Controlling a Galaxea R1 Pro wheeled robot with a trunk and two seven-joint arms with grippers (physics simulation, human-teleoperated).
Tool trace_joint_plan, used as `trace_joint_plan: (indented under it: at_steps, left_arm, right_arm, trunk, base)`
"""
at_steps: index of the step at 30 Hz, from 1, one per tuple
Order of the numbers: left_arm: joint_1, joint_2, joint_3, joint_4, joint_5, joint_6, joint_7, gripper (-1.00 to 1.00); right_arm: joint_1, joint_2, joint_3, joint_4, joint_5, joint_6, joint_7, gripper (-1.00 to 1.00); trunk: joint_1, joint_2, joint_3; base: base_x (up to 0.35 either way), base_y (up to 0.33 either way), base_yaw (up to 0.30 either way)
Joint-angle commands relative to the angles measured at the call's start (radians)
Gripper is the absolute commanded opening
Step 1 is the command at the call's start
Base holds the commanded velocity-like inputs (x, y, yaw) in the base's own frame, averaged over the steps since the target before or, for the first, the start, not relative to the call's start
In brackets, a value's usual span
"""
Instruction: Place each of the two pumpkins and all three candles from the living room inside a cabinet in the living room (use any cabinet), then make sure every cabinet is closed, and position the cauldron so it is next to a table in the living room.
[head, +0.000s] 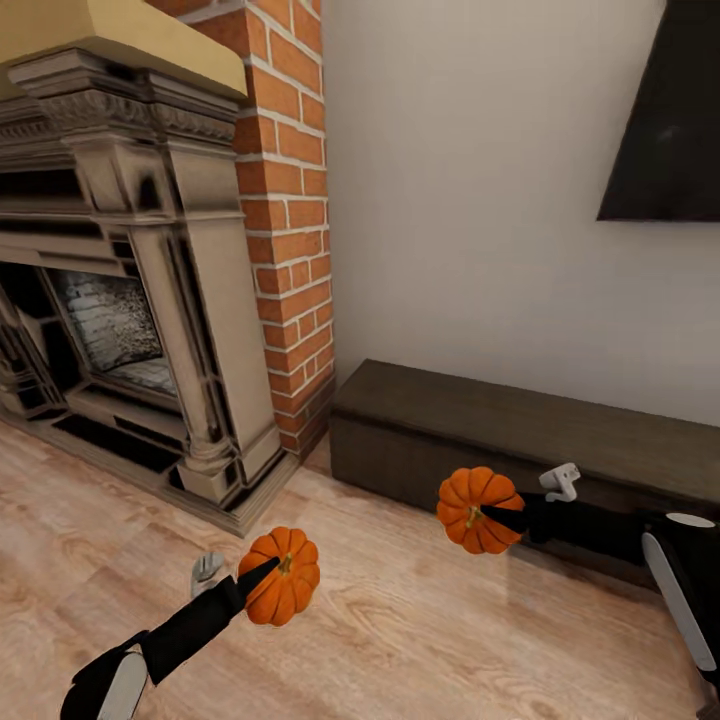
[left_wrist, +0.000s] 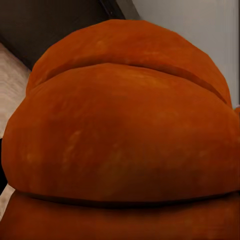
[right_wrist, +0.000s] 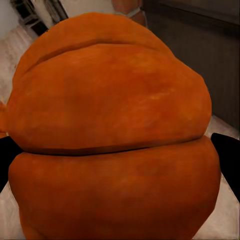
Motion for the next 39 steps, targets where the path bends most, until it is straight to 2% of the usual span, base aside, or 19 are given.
trace_joint_plan:
  at_steps: [1,6,12,14,15,17,19,21,28,39]
  left_arm:
    - [0.000,-0.001,0.001,-0.005,0.011,0.014,0.009,-1.00]
    - [-0.001,-0.003,-0.003,-0.014,0.018,0.022,0.063,-1.00]
    - [-0.001,-0.005,-0.018,-0.015,0.023,0.024,0.080,-1.00]
    - [-0.010,-0.029,-0.024,-0.015,0.016,0.025,0.091,-1.00]
    - [-0.016,-0.038,-0.032,-0.013,0.014,0.025,0.097,-1.00]
    - [-0.032,-0.054,-0.070,-0.009,0.011,0.025,0.139,-1.00]
    - [-0.043,-0.055,-0.120,-0.007,0.017,0.025,0.165,-1.00]
    - [-0.046,-0.057,-0.137,-0.005,0.020,0.025,0.174,-1.00]
    - [-0.048,-0.056,-0.143,0.000,0.019,0.024,0.183,-1.00]
    - [-0.049,-0.056,-0.143,0.002,0.018,0.023,0.196,-1.00]
  right_arm:
    - [-0.001,0.000,0.000,0.000,-0.009,0.008,0.001,-1.00]
    - [-0.001,0.000,0.000,0.000,-0.009,0.008,0.001,-1.00]
    - [-0.002,0.000,-0.001,0.000,-0.009,0.008,0.002,-1.00]
    - [-0.001,0.000,-0.003,0.000,-0.009,0.004,0.003,-1.00]
    - [-0.001,0.000,-0.019,0.000,-0.010,0.004,0.004,-1.00]
    - [-0.001,0.001,-0.055,-0.001,-0.015,0.006,0.006,-1.00]
    - [0.001,0.004,-0.093,0.000,-0.018,0.005,0.006,-1.00]
    - [0.002,0.003,-0.108,0.000,-0.019,0.004,0.006,-1.00]
    - [0.001,0.001,-0.116,0.000,-0.020,-0.005,0.006,-1.00]
    - [-0.001,0.001,-0.117,-0.001,-0.020,-0.007,0.006,-1.00]
  trunk:
    - [-0.001,0.000,0.003]
    - [-0.003,0.001,0.022]
    - [-0.006,0.002,0.046]
    - [-0.007,0.003,0.053]
    - [-0.007,0.003,0.057]
    - [-0.008,0.004,0.065]
    - [-0.009,0.004,0.073]
    - [-0.010,0.005,0.080]
    - [-0.013,0.006,0.106]
    - [-0.018,0.009,0.132]
  base:
    - [-0.002,-0.010,-0.300]
    - [-0.001,-0.004,-0.300]
    - [0.000,0.000,-0.300]
    - [0.000,0.000,-0.158]
    - [0.000,0.000,-0.063]
    - [0.000,0.000,-0.025]
    - [0.000,0.000,-0.008]
    - [0.000,0.000,-0.003]
    - [0.000,0.000,0.000]
    - [0.000,0.000,0.000]
